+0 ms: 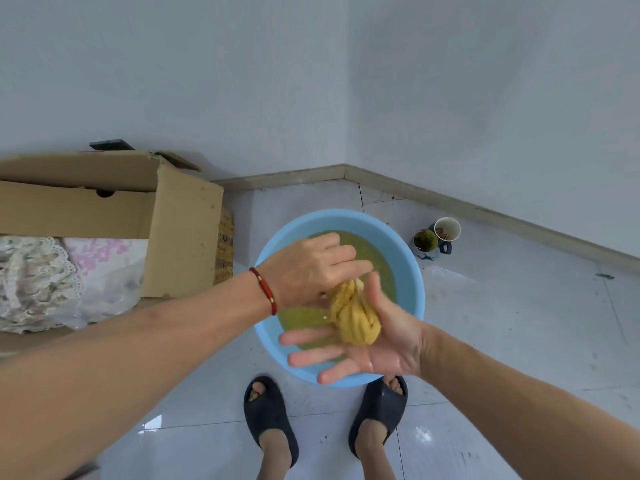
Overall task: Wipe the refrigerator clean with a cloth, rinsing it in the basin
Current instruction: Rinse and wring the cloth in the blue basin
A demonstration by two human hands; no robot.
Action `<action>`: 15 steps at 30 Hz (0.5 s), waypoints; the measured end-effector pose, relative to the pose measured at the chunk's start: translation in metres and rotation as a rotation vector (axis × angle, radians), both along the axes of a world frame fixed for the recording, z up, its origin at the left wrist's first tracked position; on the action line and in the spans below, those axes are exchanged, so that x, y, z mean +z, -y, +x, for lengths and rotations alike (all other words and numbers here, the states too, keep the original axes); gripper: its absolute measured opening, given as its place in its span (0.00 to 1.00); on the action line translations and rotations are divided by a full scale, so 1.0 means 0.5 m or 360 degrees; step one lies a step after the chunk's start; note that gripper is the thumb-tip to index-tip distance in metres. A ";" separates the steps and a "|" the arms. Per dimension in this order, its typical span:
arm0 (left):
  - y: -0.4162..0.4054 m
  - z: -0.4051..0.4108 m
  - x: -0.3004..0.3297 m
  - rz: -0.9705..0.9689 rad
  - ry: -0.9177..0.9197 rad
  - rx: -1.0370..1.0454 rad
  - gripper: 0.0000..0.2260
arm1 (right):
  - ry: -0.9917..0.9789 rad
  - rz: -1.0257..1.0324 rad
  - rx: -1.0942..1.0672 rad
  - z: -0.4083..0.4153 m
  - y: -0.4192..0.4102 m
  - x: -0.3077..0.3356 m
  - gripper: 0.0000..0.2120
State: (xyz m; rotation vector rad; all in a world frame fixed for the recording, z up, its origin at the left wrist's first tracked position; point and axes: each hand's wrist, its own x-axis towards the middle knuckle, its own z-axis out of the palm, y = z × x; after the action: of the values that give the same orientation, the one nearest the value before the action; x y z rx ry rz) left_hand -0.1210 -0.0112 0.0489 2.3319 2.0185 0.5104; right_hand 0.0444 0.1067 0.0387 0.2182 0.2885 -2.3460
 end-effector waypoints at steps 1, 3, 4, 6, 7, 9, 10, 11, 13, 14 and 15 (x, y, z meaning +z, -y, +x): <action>0.003 -0.001 -0.004 -0.0050 -0.0064 -0.0008 0.20 | -0.0019 0.0080 -0.0004 0.002 0.010 0.007 0.44; 0.013 0.002 -0.008 -0.0134 -0.0199 -0.0008 0.09 | 0.0097 0.0497 -0.0027 -0.002 0.016 0.016 0.23; 0.019 0.006 -0.009 -0.0149 -0.0239 0.0010 0.05 | 0.0121 0.0763 -0.0014 -0.005 0.013 0.019 0.14; 0.027 0.016 -0.012 -0.0135 -0.0289 0.0082 0.11 | -0.0023 0.1255 0.0144 -0.015 0.005 0.015 0.09; 0.028 0.021 -0.009 -0.0150 -0.0299 0.0125 0.13 | -0.0093 0.1442 0.0260 -0.021 -0.003 0.015 0.13; 0.029 0.030 -0.004 -0.0166 -0.0275 0.0169 0.12 | -0.0149 0.1573 0.0437 -0.030 -0.023 0.025 0.17; 0.028 0.032 -0.001 -0.0147 -0.0259 0.0185 0.11 | -0.0172 0.1482 0.0485 -0.032 -0.036 0.028 0.17; 0.027 0.036 0.004 -0.0131 -0.0235 0.0187 0.10 | -0.0164 0.1270 0.0514 -0.030 -0.045 0.034 0.16; 0.022 0.039 0.015 -0.0085 -0.0186 0.0182 0.10 | -0.0071 0.0823 0.0527 -0.028 -0.057 0.044 0.16; 0.020 0.043 0.019 -0.0068 -0.0201 0.0169 0.10 | -0.0062 0.0753 0.0531 -0.023 -0.058 0.045 0.16; 0.019 0.047 0.023 -0.0075 -0.0250 0.0146 0.09 | -0.0087 0.0810 0.0546 -0.021 -0.057 0.043 0.14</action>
State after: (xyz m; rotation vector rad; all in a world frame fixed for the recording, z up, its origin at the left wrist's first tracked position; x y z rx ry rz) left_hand -0.0975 -0.0205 0.0604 2.3284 2.1870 0.2864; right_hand 0.0338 0.1352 0.0603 0.3195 0.8788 -1.9070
